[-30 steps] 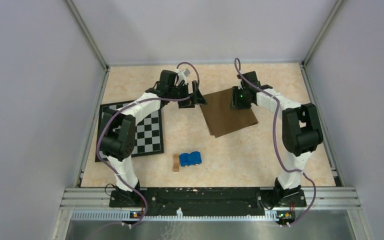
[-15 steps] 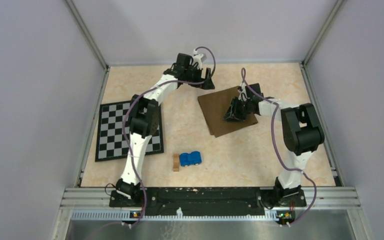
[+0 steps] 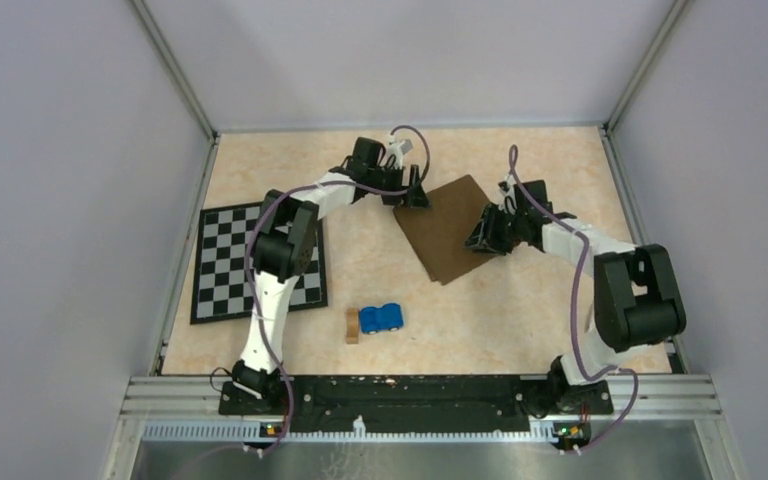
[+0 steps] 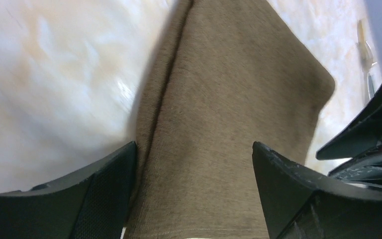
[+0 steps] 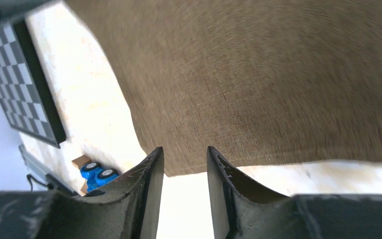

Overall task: Fold the napkin into a case and place the utensils inside
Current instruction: Rotate the square-folded napkin at the center of the board.

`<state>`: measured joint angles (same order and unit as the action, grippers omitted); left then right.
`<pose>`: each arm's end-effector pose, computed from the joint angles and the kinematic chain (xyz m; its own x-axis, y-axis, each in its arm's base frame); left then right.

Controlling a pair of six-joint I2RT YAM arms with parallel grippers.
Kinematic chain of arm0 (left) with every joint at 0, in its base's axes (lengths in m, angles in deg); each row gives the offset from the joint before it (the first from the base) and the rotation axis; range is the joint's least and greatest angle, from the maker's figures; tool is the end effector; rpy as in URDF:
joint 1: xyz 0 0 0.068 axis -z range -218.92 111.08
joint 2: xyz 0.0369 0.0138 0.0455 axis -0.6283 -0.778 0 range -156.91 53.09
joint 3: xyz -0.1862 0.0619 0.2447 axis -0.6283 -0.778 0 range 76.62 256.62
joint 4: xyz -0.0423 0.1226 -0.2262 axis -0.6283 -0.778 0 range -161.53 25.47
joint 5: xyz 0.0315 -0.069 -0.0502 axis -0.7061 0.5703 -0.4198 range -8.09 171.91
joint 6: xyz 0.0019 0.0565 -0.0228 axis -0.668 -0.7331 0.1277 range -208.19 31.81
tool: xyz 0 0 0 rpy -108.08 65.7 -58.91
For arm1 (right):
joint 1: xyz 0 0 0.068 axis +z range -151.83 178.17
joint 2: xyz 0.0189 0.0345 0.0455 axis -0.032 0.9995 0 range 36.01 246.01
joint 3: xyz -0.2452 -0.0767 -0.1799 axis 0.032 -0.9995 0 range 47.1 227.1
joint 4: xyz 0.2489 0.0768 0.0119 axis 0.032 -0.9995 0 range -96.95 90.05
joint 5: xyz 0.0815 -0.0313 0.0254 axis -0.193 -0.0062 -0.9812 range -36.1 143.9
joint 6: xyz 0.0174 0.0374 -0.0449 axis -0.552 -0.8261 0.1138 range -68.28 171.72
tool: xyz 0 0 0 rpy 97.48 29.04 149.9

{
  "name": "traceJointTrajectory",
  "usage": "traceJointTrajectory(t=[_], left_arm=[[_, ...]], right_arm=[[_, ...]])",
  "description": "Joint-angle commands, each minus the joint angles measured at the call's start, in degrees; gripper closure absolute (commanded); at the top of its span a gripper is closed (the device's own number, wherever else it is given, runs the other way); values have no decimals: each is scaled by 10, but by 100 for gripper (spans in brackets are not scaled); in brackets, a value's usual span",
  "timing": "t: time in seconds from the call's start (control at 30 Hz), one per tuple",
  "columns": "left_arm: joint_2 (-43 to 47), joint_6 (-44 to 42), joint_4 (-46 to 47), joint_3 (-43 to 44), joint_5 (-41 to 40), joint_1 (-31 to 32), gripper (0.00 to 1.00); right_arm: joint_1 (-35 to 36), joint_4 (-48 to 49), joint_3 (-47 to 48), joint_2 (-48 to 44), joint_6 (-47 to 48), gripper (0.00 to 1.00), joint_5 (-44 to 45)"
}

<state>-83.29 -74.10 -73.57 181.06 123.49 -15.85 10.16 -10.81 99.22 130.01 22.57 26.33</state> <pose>0.5054 -0.2482 0.1754 -0.7687 0.1296 -0.6263 0.5846 0.5396 -0.6059 0.3209 0.0897 0.2093 -0.9031 0.2495 -0.3494 -0.0212 0.7870 0.6166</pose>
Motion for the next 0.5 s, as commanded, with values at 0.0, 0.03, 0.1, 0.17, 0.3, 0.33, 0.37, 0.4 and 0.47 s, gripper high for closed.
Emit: traceJointTrajectory(t=[0.0, 0.03, 0.1, 0.17, 0.3, 0.33, 0.37, 0.4, 0.47], left_arm=[[73, 155, 21, -172, 0, 27, 14], [101, 183, 40, -221, -11, 40, 14], [179, 209, 94, -306, -29, 70, 12], [235, 220, 101, -358, -68, 89, 9], [304, 190, -5, -365, -139, 91, 4], [313, 185, -34, -364, -157, 91, 4], [320, 186, -58, -366, -177, 91, 4], [327, 186, -67, -374, -184, 92, 5], [337, 191, -57, -399, -175, 91, 10]], right_arm=[[-21, -58, -33, -100, 14, 62, 83], [-22, -77, -37, -117, 19, 60, 103], [-23, -108, -52, -151, 31, 56, 139], [-24, -126, -70, -180, 36, 51, 158], [-39, -163, -92, -208, 48, 42, 149], [-48, -172, -95, -207, 48, 42, 138], [-59, -173, -101, -204, 45, 42, 121], [-70, -172, -107, -200, 40, 42, 102], [-86, -179, -114, -192, 20, 45, 90]])
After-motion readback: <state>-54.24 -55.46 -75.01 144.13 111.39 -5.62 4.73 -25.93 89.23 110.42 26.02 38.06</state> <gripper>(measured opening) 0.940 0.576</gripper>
